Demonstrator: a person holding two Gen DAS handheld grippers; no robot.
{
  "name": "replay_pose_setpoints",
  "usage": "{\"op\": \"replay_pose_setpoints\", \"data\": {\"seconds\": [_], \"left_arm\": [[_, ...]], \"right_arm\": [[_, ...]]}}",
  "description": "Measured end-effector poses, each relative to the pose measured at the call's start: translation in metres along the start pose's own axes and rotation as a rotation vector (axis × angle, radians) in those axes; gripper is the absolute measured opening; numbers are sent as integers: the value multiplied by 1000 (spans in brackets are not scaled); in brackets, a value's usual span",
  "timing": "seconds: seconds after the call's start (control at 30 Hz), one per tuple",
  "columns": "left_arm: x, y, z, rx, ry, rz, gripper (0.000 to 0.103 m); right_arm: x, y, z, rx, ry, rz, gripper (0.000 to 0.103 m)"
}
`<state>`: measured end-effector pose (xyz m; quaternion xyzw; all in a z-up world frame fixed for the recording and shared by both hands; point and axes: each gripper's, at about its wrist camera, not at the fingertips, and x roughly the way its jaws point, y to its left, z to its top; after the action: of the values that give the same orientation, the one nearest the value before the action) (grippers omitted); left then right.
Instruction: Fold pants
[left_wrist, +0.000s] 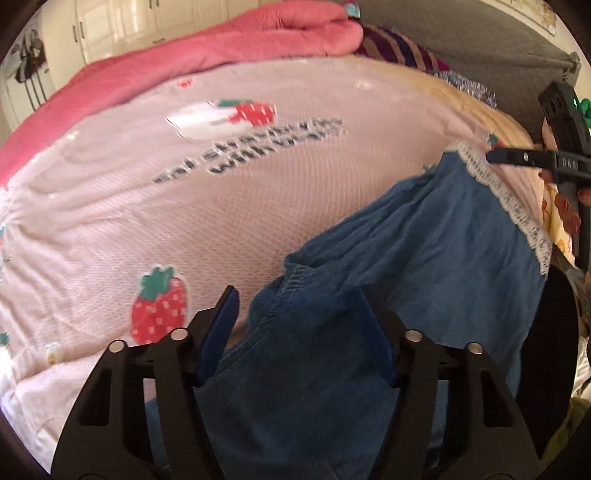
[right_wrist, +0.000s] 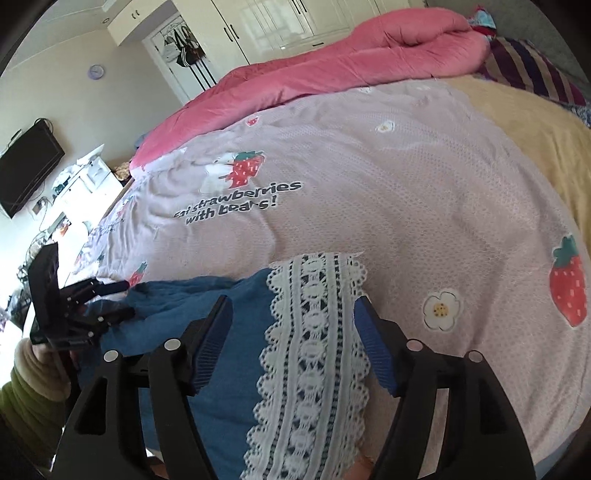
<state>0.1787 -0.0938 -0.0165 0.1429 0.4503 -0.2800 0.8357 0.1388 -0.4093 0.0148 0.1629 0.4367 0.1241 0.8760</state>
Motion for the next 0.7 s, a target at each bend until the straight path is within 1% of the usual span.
{"op": "replay_pose_setpoints", "data": {"seconds": [0.03,0.07,0.1,0.13,0.17,0.2,0.23,0.27,0.3,0.37,0.47,0.53,0.6,0.63,0.67,0.7], "left_arm": [[5,0,1,5,11,6,43],[10,0,2,7,21,10,29],[16,-1,3,10,28,3,24],[19,-1,5,15,26,6,15],[19,-3,6,24,21,26,9],[20,-3,10,30,13,60,8],[18,-2,14,24,5,68,7],[16,1,19,9,-9,67,7],[15,5,23,-2,-16,61,6],[19,11,32,-1,-30,100,5],[37,18,33,-27,7,66,6],[44,19,27,-37,8,58,7],[42,23,24,-63,-12,49,11],[39,26,24,-80,-22,43,16],[34,29,23,-98,-36,43,25],[23,32,22,-119,-60,41,30]], "right_arm": [[4,-2,1,8,6,0,67],[8,-5,3,14,13,-4,67],[12,-7,3,18,22,-12,67],[16,-8,3,17,38,-11,67],[20,-9,2,12,52,-13,61],[21,-9,0,-1,60,-29,52],[22,-9,-2,-21,64,-55,41],[21,-8,-4,-32,61,-66,40],[17,-9,-6,-36,54,-68,40],[14,-8,-9,-45,46,-70,40],[20,-8,-16,-76,69,-113,41],[24,-8,-19,-93,71,-122,42],[27,-8,-21,-100,71,-130,42],[26,-8,-21,-96,68,-131,43],[22,-8,-21,-85,65,-129,46],[18,-7,-21,-76,58,-119,50]]}}
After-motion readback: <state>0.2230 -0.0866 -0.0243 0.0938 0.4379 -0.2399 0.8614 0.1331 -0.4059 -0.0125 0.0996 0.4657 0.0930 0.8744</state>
